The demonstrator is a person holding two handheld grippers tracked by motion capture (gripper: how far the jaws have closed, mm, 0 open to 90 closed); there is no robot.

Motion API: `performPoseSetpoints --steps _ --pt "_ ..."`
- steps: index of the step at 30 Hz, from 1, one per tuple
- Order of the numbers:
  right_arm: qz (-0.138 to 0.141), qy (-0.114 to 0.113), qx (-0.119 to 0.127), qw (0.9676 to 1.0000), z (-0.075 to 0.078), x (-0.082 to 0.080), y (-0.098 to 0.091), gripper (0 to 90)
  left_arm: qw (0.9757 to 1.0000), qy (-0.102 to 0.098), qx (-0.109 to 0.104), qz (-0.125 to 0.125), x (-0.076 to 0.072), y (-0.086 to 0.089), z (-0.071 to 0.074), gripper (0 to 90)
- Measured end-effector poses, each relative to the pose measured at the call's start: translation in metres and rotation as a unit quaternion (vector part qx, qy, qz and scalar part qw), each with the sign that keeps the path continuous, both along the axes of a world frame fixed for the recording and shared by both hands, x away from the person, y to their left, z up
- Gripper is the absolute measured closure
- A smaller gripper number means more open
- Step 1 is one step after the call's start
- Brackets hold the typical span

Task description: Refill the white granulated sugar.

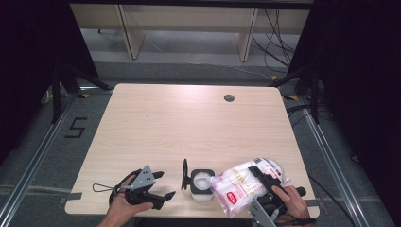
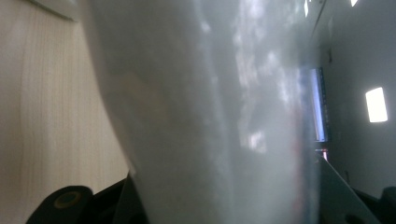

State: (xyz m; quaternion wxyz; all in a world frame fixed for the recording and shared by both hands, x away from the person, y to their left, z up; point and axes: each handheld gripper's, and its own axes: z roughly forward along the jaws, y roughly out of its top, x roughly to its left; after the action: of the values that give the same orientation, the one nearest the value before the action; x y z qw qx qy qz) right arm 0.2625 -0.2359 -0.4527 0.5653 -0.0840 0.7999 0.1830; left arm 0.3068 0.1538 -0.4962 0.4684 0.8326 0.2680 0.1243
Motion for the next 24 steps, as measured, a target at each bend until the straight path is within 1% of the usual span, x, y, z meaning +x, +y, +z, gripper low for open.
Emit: performPoseSetpoints --steps 1,2,3,4,5,6,7,8,9,10,11,12,13,14,15,16,17,18,19,20,21,22,23,24 --pt "-0.002 0.007 0.013 0.9999 -0.001 0.0 -0.001 63.1 1.0 -0.002 0.001 -0.003 0.0 0.0 0.0 19.3" --pt "0.007 0.002 0.004 1.0 0.001 0.002 0.0 63.2 0.9999 -0.008 0.003 -0.012 0.001 0.0 0.0 19.3" --pt "0.002 0.012 0.021 0.9997 -0.001 0.002 -0.001 63.2 0.9999 -0.007 0.002 -0.01 0.001 0.0 0.0 19.3" --pt "0.0 0.025 0.029 0.9993 -0.003 0.003 -0.001 63.2 0.9999 -0.006 0.004 -0.013 0.001 0.0 0.001 19.3" --pt "0.006 0.029 0.019 0.9994 -0.001 0.004 -0.001 63.3 0.9999 -0.005 0.003 -0.012 0.001 0.0 0.001 19.3" --pt "0.001 0.026 0.036 0.999 -0.002 0.003 -0.001 63.3 0.9999 -0.001 0.002 -0.01 0.0 0.0 0.001 19.3" --pt "-0.003 0.038 0.054 0.9978 -0.004 0.003 -0.002 63.3 1.0 0.003 -0.003 -0.002 -0.001 0.0 0.0 19.3" --pt "0.0 0.041 0.046 0.9981 -0.002 0.005 -0.002 63.4 1.0 0.001 -0.002 -0.004 0.0 0.0 0.001 19.3" --pt "-0.006 0.047 0.065 0.9968 -0.003 0.005 -0.003 63.4 0.9999 0.004 -0.01 0.0 -0.001 -0.001 0.0 19.3" --pt "-0.009 0.05 0.071 0.9961 -0.003 0.005 -0.004 63.5 1.0 0.001 -0.006 -0.003 0.0 -0.001 0.0 19.3" --pt "0.0 0.045 0.064 0.9969 -0.001 0.007 -0.005 63.6 1.0 0.003 -0.002 -0.002 -0.001 0.0 0.0 19.3" --pt "-0.004 0.051 0.08 0.9955 -0.003 0.007 -0.006 63.6 1.0 0.002 0.001 -0.008 0.0 0.0 0.001 19.3" --pt "-0.004 0.051 0.08 0.9955 -0.003 0.007 -0.006 63.6 1.0 0.002 0.001 -0.008 0.0 0.0 0.001 19.3" --pt "-0.005 0.061 0.084 0.9946 -0.001 0.009 -0.008 63.8 0.9999 -0.003 0.005 -0.011 0.001 0.0 0.001 19.3" --pt "-0.002 0.062 0.09 0.994 -0.002 0.012 -0.009 63.8 0.9999 -0.002 0.007 -0.013 0.001 0.0 0.002 19.3" --pt "-0.013 0.079 0.109 0.9909 -0.003 0.011 -0.01 63.9 0.9999 0.0 -0.001 -0.01 0.0 -0.001 0.001 19.3" --pt "-0.011 0.079 0.117 0.9899 -0.004 0.013 -0.011 63.9 1.0 0.006 0.002 -0.005 -0.001 -0.001 0.001 19.3" --pt "-0.008 0.079 0.114 0.9903 -0.002 0.015 -0.013 64.0 0.9999 -0.002 0.007 -0.008 0.0 0.0 0.001 19.3" --pt "-0.016 0.094 0.136 0.986 -0.004 0.015 -0.014 64.0 0.9999 -0.006 -0.001 -0.01 0.001 0.0 0.0 19.3" --pt "-0.011 0.092 0.138 0.9861 -0.002 0.018 -0.017 64.1 0.9999 -0.005 0.004 -0.012 0.001 0.0 0.001 19.3" --pt "-0.015 0.105 0.159 0.9816 -0.003 0.02 -0.019 64.2 1.0 0.003 0.001 -0.008 0.0 0.0 0.001 19.3" --pt "-0.015 0.11 0.172 0.9787 -0.003 0.022 -0.021 64.4 1.0 0.001 0.004 -0.005 0.0 -0.001 0.001 19.3" --pt "-0.017 0.117 0.187 0.9752 -0.003 0.023 -0.024 64.6 1.0 0.001 0.001 -0.004 -0.001 -0.001 0.001 19.3" --pt "-0.019 0.128 0.203 0.9707 -0.003 0.025 -0.026 64.8 1.0 0.0 0.005 -0.005 0.0 -0.001 0.001 19.4"
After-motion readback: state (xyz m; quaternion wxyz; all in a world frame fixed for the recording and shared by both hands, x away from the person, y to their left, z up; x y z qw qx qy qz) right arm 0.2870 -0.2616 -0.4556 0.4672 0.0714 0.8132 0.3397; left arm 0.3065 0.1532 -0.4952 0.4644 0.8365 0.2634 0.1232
